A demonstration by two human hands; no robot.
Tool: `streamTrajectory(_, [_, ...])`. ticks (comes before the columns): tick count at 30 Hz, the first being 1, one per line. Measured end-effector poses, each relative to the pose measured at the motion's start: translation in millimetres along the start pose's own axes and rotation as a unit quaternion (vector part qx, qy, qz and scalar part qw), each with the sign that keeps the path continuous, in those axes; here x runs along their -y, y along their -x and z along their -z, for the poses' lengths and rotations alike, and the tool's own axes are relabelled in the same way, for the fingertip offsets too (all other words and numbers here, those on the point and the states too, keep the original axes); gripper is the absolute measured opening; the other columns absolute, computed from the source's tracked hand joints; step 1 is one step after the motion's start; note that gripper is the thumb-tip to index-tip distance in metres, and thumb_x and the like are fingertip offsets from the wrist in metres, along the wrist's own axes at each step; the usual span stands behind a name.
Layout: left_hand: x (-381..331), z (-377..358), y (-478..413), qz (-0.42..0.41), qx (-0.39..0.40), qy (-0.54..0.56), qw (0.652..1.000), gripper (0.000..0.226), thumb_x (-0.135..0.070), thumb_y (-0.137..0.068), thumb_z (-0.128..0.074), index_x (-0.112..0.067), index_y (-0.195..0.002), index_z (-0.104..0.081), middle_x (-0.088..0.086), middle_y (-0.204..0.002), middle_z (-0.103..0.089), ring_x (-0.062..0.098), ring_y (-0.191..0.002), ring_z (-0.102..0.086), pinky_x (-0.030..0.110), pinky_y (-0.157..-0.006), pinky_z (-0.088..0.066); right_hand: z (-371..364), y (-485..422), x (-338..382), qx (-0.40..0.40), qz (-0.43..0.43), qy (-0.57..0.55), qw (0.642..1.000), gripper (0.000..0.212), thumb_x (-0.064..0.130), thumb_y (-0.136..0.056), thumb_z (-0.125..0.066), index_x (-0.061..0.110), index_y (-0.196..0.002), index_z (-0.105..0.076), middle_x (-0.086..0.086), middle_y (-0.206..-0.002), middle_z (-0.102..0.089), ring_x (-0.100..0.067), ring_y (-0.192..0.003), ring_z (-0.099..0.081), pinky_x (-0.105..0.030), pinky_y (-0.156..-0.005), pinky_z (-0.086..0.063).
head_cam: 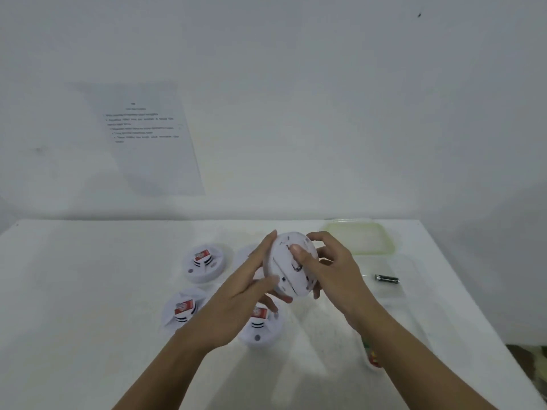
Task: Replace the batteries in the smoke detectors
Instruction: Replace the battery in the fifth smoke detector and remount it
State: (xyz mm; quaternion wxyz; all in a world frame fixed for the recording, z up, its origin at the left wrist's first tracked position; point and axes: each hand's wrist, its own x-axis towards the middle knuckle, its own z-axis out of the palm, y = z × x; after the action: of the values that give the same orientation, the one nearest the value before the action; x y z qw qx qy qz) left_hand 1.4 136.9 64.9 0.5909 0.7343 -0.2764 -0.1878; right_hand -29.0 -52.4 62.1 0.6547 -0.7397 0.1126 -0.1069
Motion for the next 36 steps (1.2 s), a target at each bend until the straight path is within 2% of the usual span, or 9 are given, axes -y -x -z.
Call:
streamTrajectory(3, [5.1,-21.3,-2.9,-0.009,0.007,-0.051,0.999,0.093,-0.019,-0.085,-0.075,-0.050,-0.151,-0.017,-0.016,-0.142,-0.054,0.021,-0.112,-0.067,0.041,-0.089,-0.060,21.1,4.8,-2.1,0.006,0.018,0.024,1.000,0.020,0.042,-0.089,-0.074,0.031,-0.103,-0.064,-0.003,-0.080,-0.072,-0.011,-0.049,-0.057,-0.025,-0.041,-0.042])
streamTrajectory(6, [14.1,-43.5,-6.5,-0.016,-0.030,-0.025,0.999,0.111,-0.024,-0.070,-0.092,-0.047,-0.151,-0.020,-0.019,-0.149,-0.044,0.014,-0.133,-0.053,0.044,-0.098,-0.056,35.1,13.2,-6.4,0.008,0.041,0.054,0.998,0.016,0.040,-0.090,-0.072,0.034,-0.101,-0.063,0.003,-0.074,-0.071,-0.008,-0.052,-0.060,-0.016,-0.043,-0.041])
streamTrajectory(12, [17.3,-72.7,-9.8,-0.037,-0.086,-0.017,0.996,0.098,-0.014,-0.064,-0.096,-0.031,-0.143,-0.040,-0.009,-0.137,-0.056,0.017,-0.127,-0.056,0.039,-0.090,-0.060,51.8,22.3,-21.0,0.004,0.073,0.116,0.991,0.024,0.045,-0.091,-0.070,0.035,-0.105,-0.054,-0.001,-0.075,-0.073,-0.019,-0.070,-0.069,-0.039,-0.061,-0.057])
streamTrajectory(16, [19.5,-84.9,-8.9,-0.030,-0.088,-0.014,0.996,0.097,-0.011,-0.064,-0.095,-0.031,-0.141,-0.040,-0.012,-0.132,-0.058,0.014,-0.124,-0.059,0.029,-0.087,-0.059,56.4,23.1,-28.4,-0.009,0.106,0.148,0.983,0.019,0.042,-0.091,-0.071,0.036,-0.102,-0.057,0.012,-0.095,-0.066,-0.009,-0.081,-0.065,-0.028,-0.058,-0.057])
streamTrajectory(19, [21.9,-88.2,-9.6,-0.019,-0.097,-0.024,0.995,0.093,-0.012,-0.066,-0.094,-0.033,-0.140,-0.042,-0.011,-0.130,-0.060,0.016,-0.122,-0.059,0.031,-0.089,-0.059,58.7,20.8,-35.4,-0.007,0.141,0.198,0.970,0.011,0.037,-0.091,-0.071,0.035,-0.101,-0.066,0.015,-0.100,-0.063,-0.002,-0.088,-0.059,-0.022,-0.063,-0.052])
streamTrajectory(26, [23.1,-83.6,-15.9,-0.022,-0.086,-0.014,0.996,0.094,-0.011,-0.066,-0.094,-0.028,-0.140,-0.040,-0.002,-0.134,-0.057,0.025,-0.124,-0.059,0.044,-0.093,-0.059,56.5,22.1,-35.5,0.016,0.089,0.129,0.987,0.042,0.044,-0.074,-0.086,0.029,-0.110,-0.072,0.019,-0.109,-0.065,0.003,-0.095,-0.061,-0.013,-0.067,-0.054])
streamTrajectory(30, [20.1,-83.0,-18.2,-0.036,-0.067,-0.030,0.997,0.089,-0.009,-0.069,-0.091,-0.030,-0.138,-0.039,-0.010,-0.129,-0.057,0.020,-0.124,-0.058,0.035,-0.093,-0.059,54.6,21.0,-35.1,0.020,0.077,0.130,0.988,0.055,0.050,-0.065,-0.090,0.033,-0.114,-0.070,0.020,-0.112,-0.061,0.003,-0.101,-0.060,-0.016,-0.076,-0.055])
streamTrajectory(33, [17.5,-83.4,-18.5,-0.050,-0.076,-0.066,0.994,0.085,-0.010,-0.070,-0.090,-0.031,-0.134,-0.038,-0.024,-0.121,-0.055,0.008,-0.121,-0.057,0.018,-0.088,-0.055,53.9,17.8,-34.9,0.018,0.072,0.160,0.984,0.058,0.049,-0.064,-0.090,0.034,-0.116,-0.070,0.021,-0.116,-0.053,0.004,-0.107,-0.054,-0.011,-0.077,-0.049])
streamTrajectory(36, [16.3,-80.4,-18.8,-0.061,-0.075,-0.111,0.989,0.080,-0.016,-0.072,-0.090,-0.037,-0.130,-0.039,-0.021,-0.118,-0.056,0.012,-0.116,-0.058,0.019,-0.087,-0.055,50.3,13.1,-36.1,0.027,0.072,0.140,0.987,0.051,0.040,-0.067,-0.092,0.027,-0.111,-0.069,0.014,-0.108,-0.063,-0.004,-0.097,-0.059,-0.017,-0.072,-0.051])
